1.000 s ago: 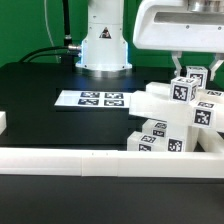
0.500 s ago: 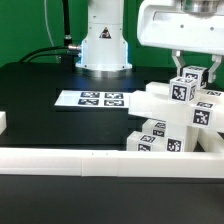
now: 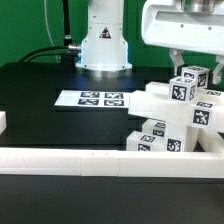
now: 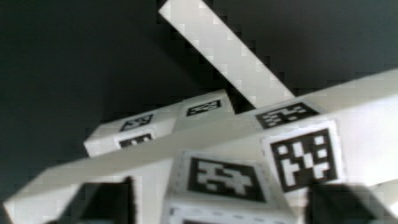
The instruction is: Assemble chair
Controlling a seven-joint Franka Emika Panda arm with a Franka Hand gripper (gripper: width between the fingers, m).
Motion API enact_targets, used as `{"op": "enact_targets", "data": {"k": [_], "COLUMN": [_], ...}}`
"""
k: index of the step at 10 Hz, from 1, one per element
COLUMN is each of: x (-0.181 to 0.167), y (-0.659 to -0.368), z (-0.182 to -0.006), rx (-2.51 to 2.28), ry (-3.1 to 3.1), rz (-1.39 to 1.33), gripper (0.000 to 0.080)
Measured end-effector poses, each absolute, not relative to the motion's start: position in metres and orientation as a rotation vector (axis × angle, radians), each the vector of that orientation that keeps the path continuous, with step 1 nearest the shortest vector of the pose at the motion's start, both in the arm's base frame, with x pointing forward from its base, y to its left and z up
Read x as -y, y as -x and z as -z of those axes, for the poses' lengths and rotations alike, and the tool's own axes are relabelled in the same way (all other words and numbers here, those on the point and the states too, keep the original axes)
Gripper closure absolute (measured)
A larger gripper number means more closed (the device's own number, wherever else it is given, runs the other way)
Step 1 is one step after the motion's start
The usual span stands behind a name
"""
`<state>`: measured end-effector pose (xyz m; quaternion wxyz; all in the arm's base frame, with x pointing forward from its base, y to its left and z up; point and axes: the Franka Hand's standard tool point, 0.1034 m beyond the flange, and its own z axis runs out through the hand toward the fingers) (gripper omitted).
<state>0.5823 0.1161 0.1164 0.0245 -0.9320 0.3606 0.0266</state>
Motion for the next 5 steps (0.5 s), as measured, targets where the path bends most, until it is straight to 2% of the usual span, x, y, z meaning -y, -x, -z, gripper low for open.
{"op": "enact_targets", "data": {"k": [1,2,5], "x": [-0.116,-0.1158,-0.115], "y": [-0.5819,-0.5819,-0.5812], "z": [-0.1159,-0.1158,-0.1143], "rx": [-1.057,-0.936,-0.51], "ry": [2.905,2.944,3.074], "rz": [-0.082,-0.079,-0.061], "gripper": [0.0246,0.0167,0.015]}}
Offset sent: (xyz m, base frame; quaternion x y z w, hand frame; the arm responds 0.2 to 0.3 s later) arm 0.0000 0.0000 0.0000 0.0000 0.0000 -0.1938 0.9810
